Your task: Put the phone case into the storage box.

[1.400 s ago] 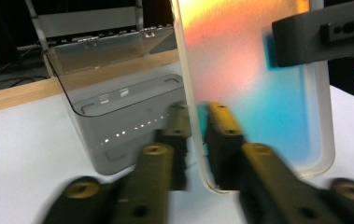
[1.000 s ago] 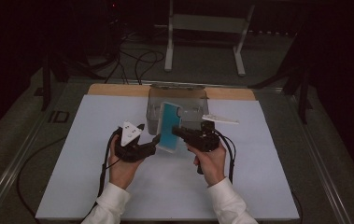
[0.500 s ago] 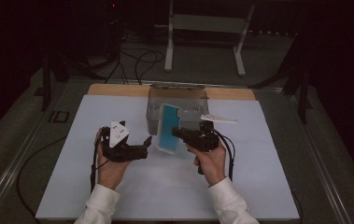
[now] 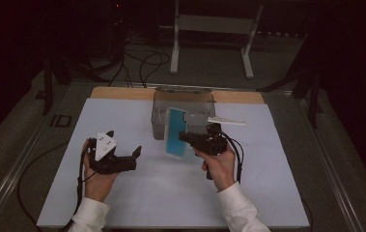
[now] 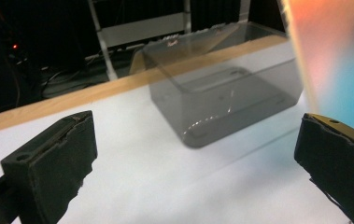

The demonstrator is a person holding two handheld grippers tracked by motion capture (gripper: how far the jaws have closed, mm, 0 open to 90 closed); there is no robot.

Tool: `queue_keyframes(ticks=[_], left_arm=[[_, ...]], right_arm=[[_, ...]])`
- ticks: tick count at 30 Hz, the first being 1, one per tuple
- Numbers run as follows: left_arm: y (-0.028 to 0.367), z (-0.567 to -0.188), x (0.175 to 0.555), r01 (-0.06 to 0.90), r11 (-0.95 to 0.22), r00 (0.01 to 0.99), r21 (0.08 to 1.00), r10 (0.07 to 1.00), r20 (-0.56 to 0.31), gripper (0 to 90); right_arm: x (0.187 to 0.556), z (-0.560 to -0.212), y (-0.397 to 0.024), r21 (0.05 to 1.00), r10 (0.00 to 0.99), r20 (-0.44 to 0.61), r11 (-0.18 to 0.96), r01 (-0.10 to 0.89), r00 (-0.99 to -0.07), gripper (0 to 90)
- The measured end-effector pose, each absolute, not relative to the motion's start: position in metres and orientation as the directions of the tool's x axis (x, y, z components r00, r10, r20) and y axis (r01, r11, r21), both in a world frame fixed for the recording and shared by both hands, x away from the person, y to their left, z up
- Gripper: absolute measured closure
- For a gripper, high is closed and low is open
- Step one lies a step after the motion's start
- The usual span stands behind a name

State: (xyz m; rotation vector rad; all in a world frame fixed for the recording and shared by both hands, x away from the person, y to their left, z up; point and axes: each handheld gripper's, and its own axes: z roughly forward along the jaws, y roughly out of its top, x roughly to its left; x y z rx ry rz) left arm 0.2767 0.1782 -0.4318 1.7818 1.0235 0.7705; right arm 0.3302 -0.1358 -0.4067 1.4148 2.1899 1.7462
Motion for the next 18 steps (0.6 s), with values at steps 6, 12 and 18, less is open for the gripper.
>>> queue_keyframes(ticks=[6,12,18], left_arm=[[0.198,-0.444,0.267,0.313,-0.226,0.419,0.923,0.904,0.079,0.3],[0.213,-0.456,0.258,0.330,-0.220,0.397,0.918,0.915,0.076,0.3],[0.228,-0.472,0.247,0.353,-0.230,0.386,0.907,0.919,0.083,0.3]], right_arm=[[0.332,-0.403,-0.139,0.779,0.635,0.495,-0.022,0.627,-0.593,82.0],[0.334,-0.400,-0.140,0.769,0.643,0.495,-0.011,0.639,-0.585,82.0],[0.337,-0.397,-0.140,0.761,0.659,0.486,0.004,0.649,-0.574,81.9]])
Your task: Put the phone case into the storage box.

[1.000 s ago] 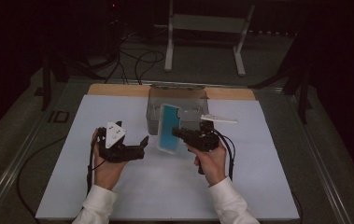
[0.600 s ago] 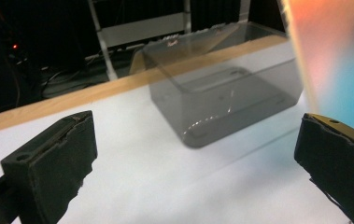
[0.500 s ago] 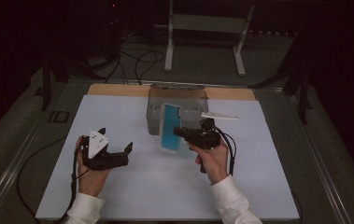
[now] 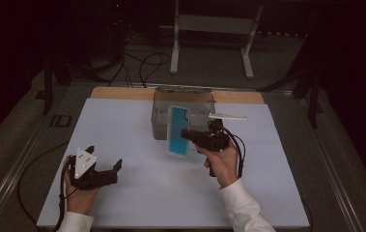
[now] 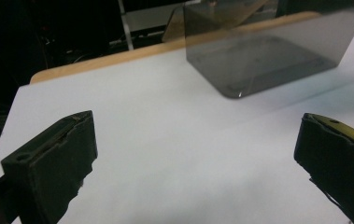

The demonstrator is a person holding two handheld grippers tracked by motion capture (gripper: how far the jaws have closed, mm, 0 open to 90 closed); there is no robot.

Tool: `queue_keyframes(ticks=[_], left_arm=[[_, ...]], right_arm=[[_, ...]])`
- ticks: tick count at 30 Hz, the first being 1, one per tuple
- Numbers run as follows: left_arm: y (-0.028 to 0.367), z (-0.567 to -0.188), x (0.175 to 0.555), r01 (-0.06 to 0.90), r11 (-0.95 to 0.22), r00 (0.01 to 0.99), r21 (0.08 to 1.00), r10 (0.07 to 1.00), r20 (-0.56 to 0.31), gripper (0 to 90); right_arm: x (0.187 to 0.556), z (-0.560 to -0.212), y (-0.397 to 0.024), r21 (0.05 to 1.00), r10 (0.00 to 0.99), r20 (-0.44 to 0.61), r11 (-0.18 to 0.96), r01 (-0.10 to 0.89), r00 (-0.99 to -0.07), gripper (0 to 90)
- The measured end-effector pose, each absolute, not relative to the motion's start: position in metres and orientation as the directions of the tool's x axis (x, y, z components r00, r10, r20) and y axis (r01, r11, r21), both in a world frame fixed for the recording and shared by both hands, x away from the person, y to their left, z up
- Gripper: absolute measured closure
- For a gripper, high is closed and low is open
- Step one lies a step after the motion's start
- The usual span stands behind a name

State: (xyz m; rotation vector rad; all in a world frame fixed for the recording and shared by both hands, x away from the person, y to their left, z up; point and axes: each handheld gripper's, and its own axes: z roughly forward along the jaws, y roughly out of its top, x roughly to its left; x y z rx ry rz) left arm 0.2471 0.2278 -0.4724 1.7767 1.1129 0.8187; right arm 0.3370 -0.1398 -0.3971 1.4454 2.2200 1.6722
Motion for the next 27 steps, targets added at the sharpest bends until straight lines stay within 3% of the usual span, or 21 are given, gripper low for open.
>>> queue_keyframes(ticks=[27], left_arm=[[0.247,-0.489,0.227,0.334,-0.189,0.402,0.924,0.915,0.042,0.3]], right_arm=[[0.356,-0.383,-0.147,0.727,0.726,0.439,0.059,0.685,-0.529,82.0]])
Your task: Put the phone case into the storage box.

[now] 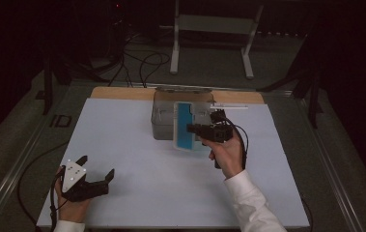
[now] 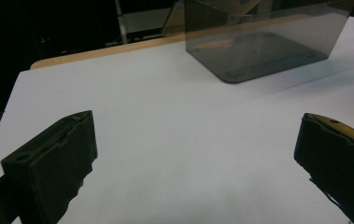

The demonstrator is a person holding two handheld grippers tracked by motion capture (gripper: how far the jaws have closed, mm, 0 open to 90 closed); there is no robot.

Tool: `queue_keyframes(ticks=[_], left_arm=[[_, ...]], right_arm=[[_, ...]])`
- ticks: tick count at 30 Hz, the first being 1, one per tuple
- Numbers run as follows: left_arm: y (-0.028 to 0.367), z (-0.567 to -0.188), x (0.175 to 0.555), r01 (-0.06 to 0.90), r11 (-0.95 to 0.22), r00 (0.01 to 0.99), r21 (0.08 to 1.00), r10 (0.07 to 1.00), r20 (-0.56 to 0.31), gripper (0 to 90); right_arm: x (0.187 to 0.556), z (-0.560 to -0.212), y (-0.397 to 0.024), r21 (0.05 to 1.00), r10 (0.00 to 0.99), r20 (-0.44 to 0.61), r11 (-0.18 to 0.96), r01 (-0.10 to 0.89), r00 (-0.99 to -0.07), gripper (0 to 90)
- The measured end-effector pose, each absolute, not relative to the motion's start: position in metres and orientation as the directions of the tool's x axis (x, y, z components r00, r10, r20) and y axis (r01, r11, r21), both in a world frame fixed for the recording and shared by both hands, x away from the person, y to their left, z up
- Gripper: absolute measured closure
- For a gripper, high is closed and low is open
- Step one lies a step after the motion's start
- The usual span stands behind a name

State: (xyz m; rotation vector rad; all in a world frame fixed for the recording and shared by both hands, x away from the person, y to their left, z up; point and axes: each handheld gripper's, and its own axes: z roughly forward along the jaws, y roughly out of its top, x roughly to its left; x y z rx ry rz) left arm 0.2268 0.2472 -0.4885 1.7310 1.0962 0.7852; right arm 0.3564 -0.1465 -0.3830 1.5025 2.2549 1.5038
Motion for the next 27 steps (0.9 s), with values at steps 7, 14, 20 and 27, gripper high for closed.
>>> queue_keyframes(ticks=[7,14,20,27], left_arm=[[0.248,-0.489,0.227,0.329,-0.180,0.399,0.927,0.916,0.036,0.3],[0.247,-0.491,0.227,0.331,-0.179,0.398,0.926,0.917,0.035,0.3],[0.247,-0.491,0.227,0.332,-0.173,0.400,0.927,0.916,0.028,0.3],[0.247,-0.491,0.227,0.333,-0.171,0.401,0.927,0.916,0.025,0.3]], right_arm=[[0.364,-0.376,-0.146,0.720,0.734,0.429,0.074,0.690,-0.527,82.0],[0.370,-0.368,-0.145,0.713,0.744,0.414,0.093,0.695,-0.524,82.0],[0.378,-0.365,-0.142,0.698,0.753,0.399,0.121,0.706,-0.523,82.0],[0.384,-0.364,-0.138,0.686,0.763,0.379,0.149,0.712,-0.524,82.0]])
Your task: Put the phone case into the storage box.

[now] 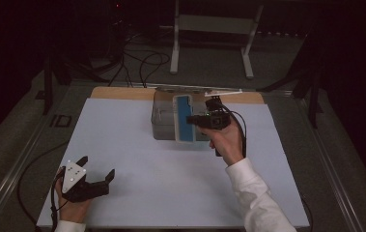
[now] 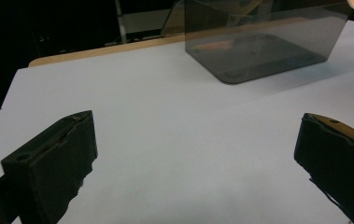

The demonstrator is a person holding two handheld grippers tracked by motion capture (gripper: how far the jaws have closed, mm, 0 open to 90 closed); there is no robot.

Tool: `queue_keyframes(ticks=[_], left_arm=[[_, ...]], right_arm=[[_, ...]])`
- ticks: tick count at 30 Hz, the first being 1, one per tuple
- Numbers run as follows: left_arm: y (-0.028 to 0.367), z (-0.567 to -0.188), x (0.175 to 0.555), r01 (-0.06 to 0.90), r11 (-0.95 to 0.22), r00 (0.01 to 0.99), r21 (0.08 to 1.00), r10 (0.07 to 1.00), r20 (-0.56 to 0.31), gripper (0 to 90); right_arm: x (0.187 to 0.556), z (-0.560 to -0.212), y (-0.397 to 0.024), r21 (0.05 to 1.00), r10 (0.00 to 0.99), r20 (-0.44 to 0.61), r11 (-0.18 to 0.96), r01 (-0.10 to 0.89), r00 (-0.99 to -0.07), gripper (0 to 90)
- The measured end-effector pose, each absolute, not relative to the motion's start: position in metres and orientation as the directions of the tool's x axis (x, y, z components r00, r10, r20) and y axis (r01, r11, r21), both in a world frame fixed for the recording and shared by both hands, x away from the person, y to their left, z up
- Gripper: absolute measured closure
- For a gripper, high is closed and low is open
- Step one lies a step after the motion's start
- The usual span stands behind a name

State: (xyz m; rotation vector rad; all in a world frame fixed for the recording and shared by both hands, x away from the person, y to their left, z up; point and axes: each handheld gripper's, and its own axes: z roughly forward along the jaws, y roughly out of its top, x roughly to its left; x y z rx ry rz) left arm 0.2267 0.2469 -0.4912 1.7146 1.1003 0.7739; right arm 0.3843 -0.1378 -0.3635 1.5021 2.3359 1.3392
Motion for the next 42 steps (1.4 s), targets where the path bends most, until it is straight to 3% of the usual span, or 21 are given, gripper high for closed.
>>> queue_keyframes(ticks=[42], left_arm=[[0.245,-0.491,0.226,0.330,-0.176,0.395,0.927,0.918,0.033,0.3]], right_arm=[[0.433,-0.352,-0.135,0.629,0.832,0.327,0.162,0.760,-0.448,82.0]])
